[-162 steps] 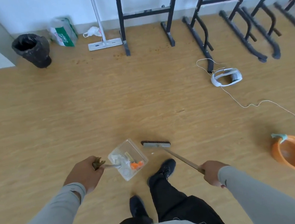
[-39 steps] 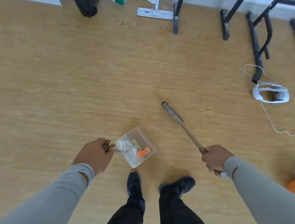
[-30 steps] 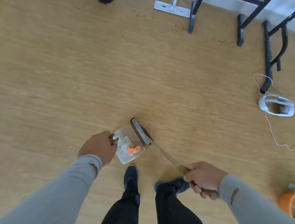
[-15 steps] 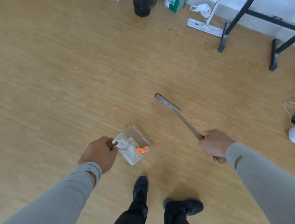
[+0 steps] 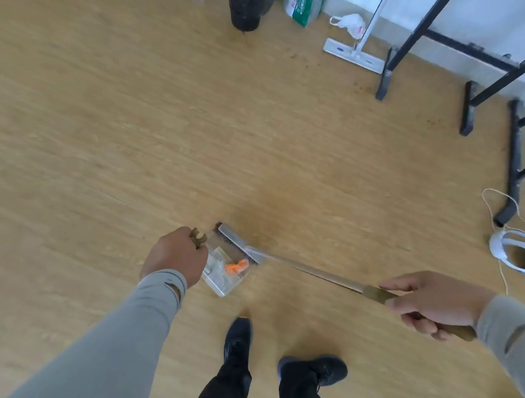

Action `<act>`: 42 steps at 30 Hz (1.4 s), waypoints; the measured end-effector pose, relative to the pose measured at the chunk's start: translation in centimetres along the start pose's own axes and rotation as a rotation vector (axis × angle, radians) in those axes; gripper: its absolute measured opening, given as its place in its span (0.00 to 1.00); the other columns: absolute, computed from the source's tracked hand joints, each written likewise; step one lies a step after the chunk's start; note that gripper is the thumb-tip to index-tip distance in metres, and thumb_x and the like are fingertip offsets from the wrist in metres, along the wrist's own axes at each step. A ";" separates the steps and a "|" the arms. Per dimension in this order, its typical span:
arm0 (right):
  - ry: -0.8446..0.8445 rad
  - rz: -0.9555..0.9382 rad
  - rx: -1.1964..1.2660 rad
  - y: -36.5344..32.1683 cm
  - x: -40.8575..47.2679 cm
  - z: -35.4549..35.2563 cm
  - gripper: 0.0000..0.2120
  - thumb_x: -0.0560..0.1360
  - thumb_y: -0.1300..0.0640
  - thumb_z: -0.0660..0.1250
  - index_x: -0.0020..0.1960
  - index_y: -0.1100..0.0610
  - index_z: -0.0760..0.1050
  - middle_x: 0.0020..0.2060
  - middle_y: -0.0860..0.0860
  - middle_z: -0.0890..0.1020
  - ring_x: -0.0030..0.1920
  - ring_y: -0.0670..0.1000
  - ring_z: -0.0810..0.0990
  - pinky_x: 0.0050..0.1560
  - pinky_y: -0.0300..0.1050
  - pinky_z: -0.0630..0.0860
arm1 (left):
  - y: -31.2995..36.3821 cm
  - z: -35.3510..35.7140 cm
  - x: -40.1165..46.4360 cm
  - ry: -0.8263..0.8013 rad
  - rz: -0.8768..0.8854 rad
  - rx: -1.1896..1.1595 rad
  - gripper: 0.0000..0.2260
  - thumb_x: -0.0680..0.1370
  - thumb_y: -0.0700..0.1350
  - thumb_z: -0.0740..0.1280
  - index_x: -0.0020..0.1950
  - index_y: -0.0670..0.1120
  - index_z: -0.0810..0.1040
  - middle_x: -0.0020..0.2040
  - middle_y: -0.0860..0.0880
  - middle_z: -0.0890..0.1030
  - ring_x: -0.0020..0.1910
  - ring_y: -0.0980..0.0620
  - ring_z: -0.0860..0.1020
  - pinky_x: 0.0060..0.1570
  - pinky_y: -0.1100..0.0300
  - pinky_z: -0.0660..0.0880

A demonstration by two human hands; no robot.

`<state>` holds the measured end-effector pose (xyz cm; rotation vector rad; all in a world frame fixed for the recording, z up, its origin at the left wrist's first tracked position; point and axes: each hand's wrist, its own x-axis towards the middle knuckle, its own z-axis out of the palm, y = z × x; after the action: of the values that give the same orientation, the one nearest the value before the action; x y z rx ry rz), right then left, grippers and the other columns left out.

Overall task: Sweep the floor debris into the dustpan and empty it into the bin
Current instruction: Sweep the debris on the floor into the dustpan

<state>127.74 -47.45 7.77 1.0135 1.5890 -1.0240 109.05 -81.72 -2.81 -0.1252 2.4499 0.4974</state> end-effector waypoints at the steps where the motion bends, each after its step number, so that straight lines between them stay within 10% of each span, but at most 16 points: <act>1: 0.011 -0.003 0.014 0.5 -0.8 -0.4 0.22 0.80 0.59 0.66 0.73 0.48 0.71 0.32 0.57 0.73 0.27 0.51 0.66 0.28 0.43 0.65 | 0.1 0.1 0.0 -0.004 0.000 -0.001 0.07 0.80 0.51 0.64 0.45 0.51 0.75 0.41 0.51 0.80 0.38 0.49 0.78 0.37 0.57 0.74; 11: 0.161 0.064 -0.318 -3.0 8.4 8.2 0.27 0.78 0.64 0.59 0.76 0.50 0.65 0.41 0.50 0.75 0.31 0.51 0.73 0.24 0.39 0.70 | 0.4 0.4 0.1 0.016 0.005 0.024 0.07 0.80 0.52 0.64 0.45 0.50 0.75 0.41 0.50 0.80 0.38 0.49 0.79 0.38 0.56 0.76; 15: 0.014 0.043 -0.442 -2.5 4.7 7.8 0.27 0.76 0.62 0.61 0.75 0.52 0.68 0.40 0.51 0.83 0.38 0.51 0.82 0.40 0.46 0.81 | 0.7 0.8 -0.2 0.022 0.016 0.041 0.09 0.81 0.53 0.64 0.43 0.50 0.74 0.40 0.50 0.80 0.38 0.49 0.78 0.39 0.55 0.77; 22: 0.004 0.027 0.143 5.1 -2.3 4.1 0.17 0.79 0.59 0.64 0.66 0.47 0.72 0.29 0.53 0.75 0.26 0.50 0.68 0.28 0.41 0.67 | -1.0 0.2 -2.8 -0.027 0.030 0.028 0.10 0.81 0.53 0.63 0.43 0.50 0.73 0.40 0.47 0.80 0.37 0.46 0.79 0.36 0.56 0.75; 42: 0.420 0.123 0.719 18.7 -9.9 8.2 0.11 0.82 0.58 0.63 0.58 0.65 0.76 0.25 0.55 0.73 0.22 0.50 0.66 0.23 0.39 0.63 | 8.5 -1.3 -10.9 -0.054 0.499 0.177 0.08 0.81 0.51 0.65 0.45 0.49 0.75 0.40 0.48 0.81 0.37 0.47 0.80 0.36 0.56 0.76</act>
<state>149.57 -50.88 12.97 1.8891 1.4678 -1.4007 115.27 -74.72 7.43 0.5769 2.4503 0.4800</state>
